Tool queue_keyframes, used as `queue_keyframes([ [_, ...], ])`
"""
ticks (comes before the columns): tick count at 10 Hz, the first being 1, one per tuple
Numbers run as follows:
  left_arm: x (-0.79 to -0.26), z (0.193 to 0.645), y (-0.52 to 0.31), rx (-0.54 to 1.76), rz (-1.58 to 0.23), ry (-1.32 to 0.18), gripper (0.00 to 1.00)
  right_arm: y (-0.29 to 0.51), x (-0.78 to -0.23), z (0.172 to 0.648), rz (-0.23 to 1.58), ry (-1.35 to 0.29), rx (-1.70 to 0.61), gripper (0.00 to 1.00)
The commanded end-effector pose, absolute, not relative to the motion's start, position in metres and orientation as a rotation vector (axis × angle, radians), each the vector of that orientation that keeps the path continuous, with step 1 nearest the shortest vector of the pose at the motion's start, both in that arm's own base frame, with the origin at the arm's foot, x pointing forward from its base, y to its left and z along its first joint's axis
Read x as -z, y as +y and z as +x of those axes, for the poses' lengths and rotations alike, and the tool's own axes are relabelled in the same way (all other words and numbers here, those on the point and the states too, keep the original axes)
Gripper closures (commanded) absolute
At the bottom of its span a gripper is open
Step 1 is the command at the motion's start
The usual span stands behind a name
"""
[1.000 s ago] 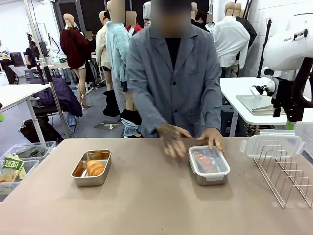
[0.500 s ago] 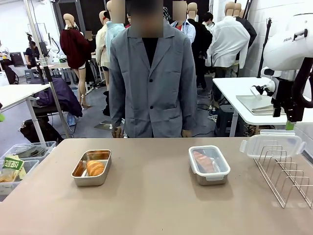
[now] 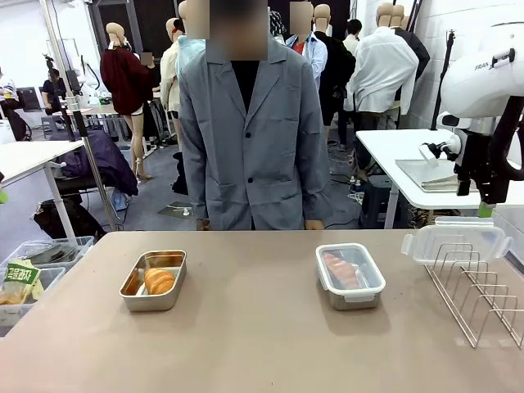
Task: Place the bread in airtight containers.
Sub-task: Pick up one Airtight Container lid and hand it to the human.
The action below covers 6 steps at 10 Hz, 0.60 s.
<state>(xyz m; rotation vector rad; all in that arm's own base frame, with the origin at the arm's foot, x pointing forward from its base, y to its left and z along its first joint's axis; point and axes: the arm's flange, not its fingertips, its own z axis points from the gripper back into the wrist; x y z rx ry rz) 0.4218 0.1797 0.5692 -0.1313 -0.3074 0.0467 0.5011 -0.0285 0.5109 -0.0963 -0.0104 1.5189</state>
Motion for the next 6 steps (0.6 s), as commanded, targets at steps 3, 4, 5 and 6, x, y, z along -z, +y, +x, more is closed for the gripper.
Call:
queue_keyframes([
  [3,-0.569,0.42,0.18,-0.05,-0.108,-0.309,0.11,-0.027,-0.508,0.503,-0.092,-0.005,-1.518,0.0],
  [4,-0.569,0.42,0.18,-0.05,-0.108,-0.309,0.11,-0.024,-0.502,0.507,-0.085,-0.001,-1.517,0.0],
  [5,-0.569,0.42,0.18,-0.05,-0.108,-0.309,0.11,-0.024,-0.491,0.513,-0.063,-0.01,-1.519,0.0],
  [6,-0.569,0.42,0.18,-0.05,-0.108,-0.309,0.11,-0.023,-0.48,0.519,-0.031,0.006,-1.539,0.0],
])
